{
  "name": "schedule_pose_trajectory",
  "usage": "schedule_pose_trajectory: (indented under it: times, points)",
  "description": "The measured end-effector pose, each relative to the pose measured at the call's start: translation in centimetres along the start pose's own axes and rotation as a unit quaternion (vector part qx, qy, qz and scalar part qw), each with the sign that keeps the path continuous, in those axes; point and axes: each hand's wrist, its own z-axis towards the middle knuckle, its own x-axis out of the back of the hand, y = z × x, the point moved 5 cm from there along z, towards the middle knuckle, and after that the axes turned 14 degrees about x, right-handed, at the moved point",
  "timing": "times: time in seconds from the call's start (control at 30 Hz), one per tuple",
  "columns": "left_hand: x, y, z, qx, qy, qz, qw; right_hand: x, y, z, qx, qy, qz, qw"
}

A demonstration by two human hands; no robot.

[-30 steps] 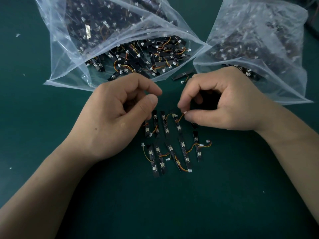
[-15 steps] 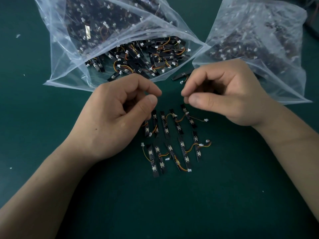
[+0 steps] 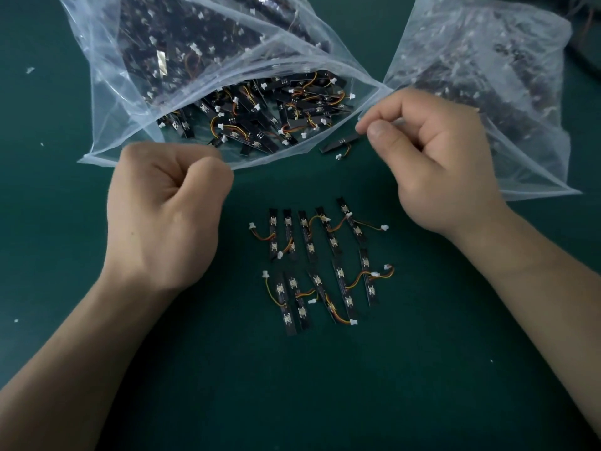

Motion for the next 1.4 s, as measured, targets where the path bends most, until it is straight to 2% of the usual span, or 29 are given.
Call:
schedule_pose_trajectory:
  times: [0.23, 0.43, 0.6, 0.8, 1.1, 1.23, 1.4]
  points:
    - [-0.2, 0.1, -0.1, -0.016, -0.05, -0.006, 0.999, -1.3, -0.5, 0.0, 0.016, -0.124, -0.159, 0.979]
    - [-0.6, 0.4, -0.4, -0.048, -0.059, 0.045, 0.996, -1.4, -0.5, 0.0, 0.015, -0.12, -0.15, 0.981]
    - [-0.9, 1.2, -0.7, -0.063, -0.051, 0.068, 0.994, -0.9, -0.4, 0.1, 0.009, -0.089, -0.087, 0.992]
    - [-1.0, 1.3, -0.7, -0.061, -0.064, 0.082, 0.993, -1.2, -0.1, 0.1, 0.009, -0.104, -0.148, 0.983]
    - [-1.0, 1.3, -0.8, -0.082, -0.055, 0.107, 0.989, -0.3, -0.1, 0.5, 0.093, -0.137, -0.187, 0.968]
    - [-1.3, 1.5, -1.1, -0.104, -0.05, 0.171, 0.979, -0.4, -0.2, 0.4, 0.102, -0.131, -0.18, 0.97]
    - [-1.1, 1.6, -1.0, -0.103, -0.032, 0.159, 0.981, -0.4, -0.2, 0.4, 0.11, -0.13, -0.18, 0.969]
